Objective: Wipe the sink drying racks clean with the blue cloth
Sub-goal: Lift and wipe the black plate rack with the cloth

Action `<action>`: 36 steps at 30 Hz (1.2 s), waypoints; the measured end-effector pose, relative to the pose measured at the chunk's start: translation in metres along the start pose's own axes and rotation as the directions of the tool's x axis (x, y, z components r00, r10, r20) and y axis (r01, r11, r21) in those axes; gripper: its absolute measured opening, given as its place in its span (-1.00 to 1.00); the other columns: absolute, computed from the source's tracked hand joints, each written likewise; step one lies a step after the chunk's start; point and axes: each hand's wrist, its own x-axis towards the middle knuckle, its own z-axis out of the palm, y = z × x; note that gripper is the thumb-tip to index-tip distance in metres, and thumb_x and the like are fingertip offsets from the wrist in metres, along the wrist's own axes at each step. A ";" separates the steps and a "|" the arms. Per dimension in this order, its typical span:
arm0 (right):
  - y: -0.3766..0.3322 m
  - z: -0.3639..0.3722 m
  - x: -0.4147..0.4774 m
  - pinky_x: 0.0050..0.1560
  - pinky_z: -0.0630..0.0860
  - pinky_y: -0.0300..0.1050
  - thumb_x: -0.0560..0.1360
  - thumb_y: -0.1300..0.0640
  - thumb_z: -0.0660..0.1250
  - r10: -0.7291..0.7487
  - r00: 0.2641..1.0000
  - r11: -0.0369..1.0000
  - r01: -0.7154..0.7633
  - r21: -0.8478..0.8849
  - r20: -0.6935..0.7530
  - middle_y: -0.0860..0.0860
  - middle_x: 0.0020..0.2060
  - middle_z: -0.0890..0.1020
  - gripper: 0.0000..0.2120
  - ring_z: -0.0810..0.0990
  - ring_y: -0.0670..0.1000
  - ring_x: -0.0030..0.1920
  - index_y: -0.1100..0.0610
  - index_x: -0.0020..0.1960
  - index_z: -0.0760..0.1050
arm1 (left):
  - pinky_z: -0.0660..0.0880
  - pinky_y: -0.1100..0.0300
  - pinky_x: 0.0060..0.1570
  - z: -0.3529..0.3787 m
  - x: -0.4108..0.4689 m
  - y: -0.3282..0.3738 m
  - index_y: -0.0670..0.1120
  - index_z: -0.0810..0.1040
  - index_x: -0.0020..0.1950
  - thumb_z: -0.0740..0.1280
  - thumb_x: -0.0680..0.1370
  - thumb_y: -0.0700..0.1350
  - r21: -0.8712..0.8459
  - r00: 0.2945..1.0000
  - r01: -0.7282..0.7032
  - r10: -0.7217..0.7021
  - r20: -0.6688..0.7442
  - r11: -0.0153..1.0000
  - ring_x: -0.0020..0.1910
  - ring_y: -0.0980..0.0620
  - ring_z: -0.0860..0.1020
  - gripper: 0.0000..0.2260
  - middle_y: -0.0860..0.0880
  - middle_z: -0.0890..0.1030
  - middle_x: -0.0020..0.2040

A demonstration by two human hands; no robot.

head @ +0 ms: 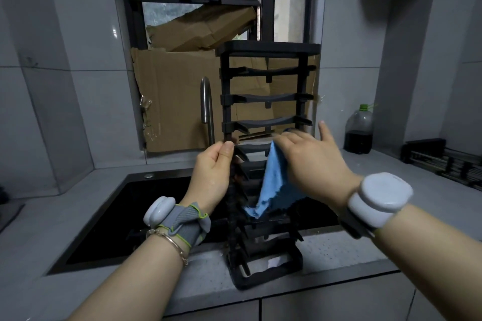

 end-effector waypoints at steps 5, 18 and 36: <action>-0.010 0.015 0.003 0.43 -0.16 0.23 0.50 0.28 0.07 0.081 0.995 0.994 -0.085 -0.065 -0.063 0.08 0.31 0.42 -0.58 0.32 0.07 0.36 0.17 0.36 0.28 | 0.50 -0.13 -0.01 -0.001 -0.004 0.000 -0.28 0.55 -0.06 0.13 0.64 -0.03 -0.024 1.000 0.027 -0.027 0.009 0.999 -0.16 -0.03 0.51 -0.64 -0.36 0.59 -0.07; -0.047 0.051 0.002 0.36 0.15 0.15 0.35 0.19 0.18 0.077 0.752 0.959 0.124 0.255 -0.655 0.04 -0.08 0.69 -0.67 0.64 0.06 -0.06 0.19 0.00 0.63 | 0.46 0.02 0.06 0.008 -0.008 -0.009 -0.06 0.52 -0.07 0.10 0.65 -0.16 -0.153 0.998 0.052 -0.054 -0.009 0.987 -0.06 0.03 0.52 -0.77 -0.10 0.60 -0.07; 0.013 0.040 0.007 0.07 0.41 0.25 0.18 0.35 0.33 0.041 0.773 0.993 0.039 0.112 -0.633 0.04 -0.25 0.70 -0.74 0.65 0.09 -0.28 0.14 -0.21 0.67 | 0.42 -0.07 0.26 0.004 -0.009 -0.005 -0.11 0.57 -0.03 0.09 0.65 -0.13 -0.351 0.987 0.156 -0.133 0.090 0.923 0.07 -0.06 0.57 -0.73 -0.13 0.64 0.01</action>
